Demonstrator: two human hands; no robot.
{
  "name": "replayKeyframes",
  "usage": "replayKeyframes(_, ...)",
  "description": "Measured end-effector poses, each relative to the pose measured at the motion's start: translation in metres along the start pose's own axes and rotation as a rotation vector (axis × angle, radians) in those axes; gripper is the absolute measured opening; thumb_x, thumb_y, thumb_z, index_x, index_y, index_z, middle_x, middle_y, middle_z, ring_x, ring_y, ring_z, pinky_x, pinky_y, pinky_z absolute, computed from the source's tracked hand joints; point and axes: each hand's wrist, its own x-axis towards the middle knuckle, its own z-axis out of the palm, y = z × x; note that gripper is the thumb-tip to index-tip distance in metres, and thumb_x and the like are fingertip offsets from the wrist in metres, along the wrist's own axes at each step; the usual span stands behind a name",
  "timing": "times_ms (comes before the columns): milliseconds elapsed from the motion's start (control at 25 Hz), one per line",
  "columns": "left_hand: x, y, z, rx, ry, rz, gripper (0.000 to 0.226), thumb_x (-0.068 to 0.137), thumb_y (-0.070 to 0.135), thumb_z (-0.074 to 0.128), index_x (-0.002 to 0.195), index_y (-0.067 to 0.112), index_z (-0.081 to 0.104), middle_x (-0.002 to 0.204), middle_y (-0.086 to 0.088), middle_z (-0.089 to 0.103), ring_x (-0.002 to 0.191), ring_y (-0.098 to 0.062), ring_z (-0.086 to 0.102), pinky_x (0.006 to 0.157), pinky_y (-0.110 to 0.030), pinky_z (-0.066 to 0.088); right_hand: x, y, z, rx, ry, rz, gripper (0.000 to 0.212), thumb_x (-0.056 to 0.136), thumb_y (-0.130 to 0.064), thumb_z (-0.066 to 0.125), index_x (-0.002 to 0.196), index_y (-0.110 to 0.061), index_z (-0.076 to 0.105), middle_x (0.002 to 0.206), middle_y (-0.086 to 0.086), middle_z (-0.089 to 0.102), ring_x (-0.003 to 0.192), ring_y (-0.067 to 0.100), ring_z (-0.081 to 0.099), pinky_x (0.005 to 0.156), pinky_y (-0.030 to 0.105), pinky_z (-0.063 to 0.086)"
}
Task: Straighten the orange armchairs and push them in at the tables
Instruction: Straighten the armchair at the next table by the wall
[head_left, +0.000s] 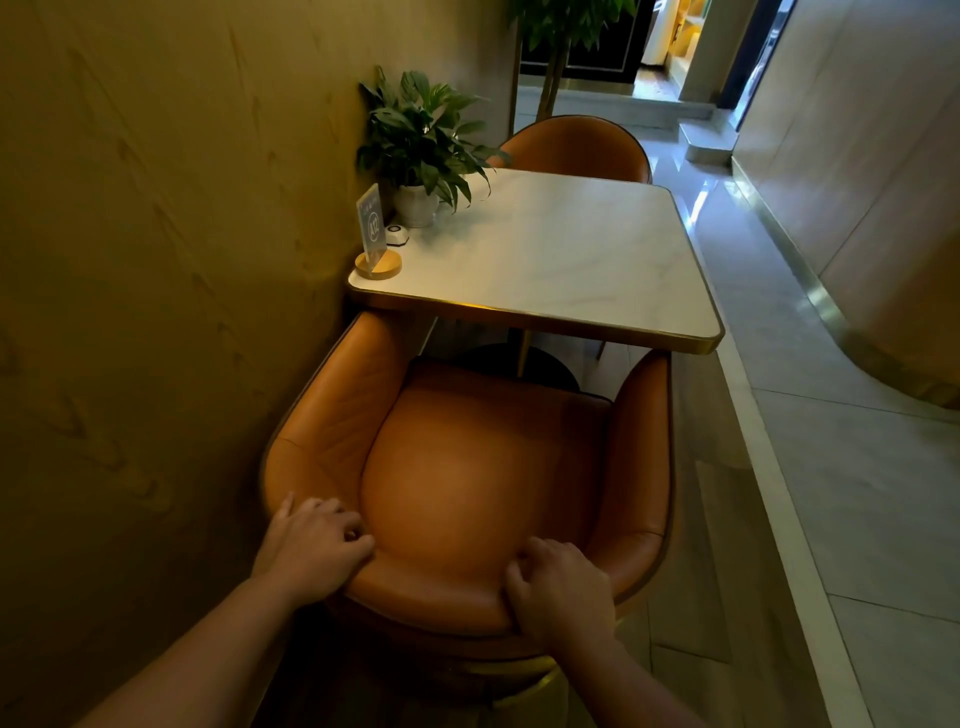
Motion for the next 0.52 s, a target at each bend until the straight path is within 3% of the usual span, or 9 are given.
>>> replayKeyframes(200,0.0014,-0.0007,0.0011,0.019,-0.019,0.016,0.044,0.092,0.064,0.03,0.116,0.041,0.06,0.122,0.012,0.05,0.128,-0.012,0.042,0.12,-0.052,0.008,0.0009,0.0025,0.0006,-0.002,-0.003,-0.001,0.029,0.091,-0.048,0.037,0.081,-0.025,0.052,0.085,-0.007,0.057,0.085,0.012,0.055,0.059,0.032,0.039)
replayKeyframes(520,-0.0075,0.0026,-0.0029,0.007,-0.049,0.023,0.046,0.091,0.061,0.026,0.114,0.036,0.058,0.113,0.01,0.049,0.119,-0.013,0.044,0.118,-0.047,0.016,0.0005,0.0074,0.0022,-0.014,0.002,-0.036,0.038,0.092,-0.057,0.037,0.093,-0.027,0.061,0.091,-0.009,0.06,0.086,0.008,0.055,0.066,0.031,0.049)
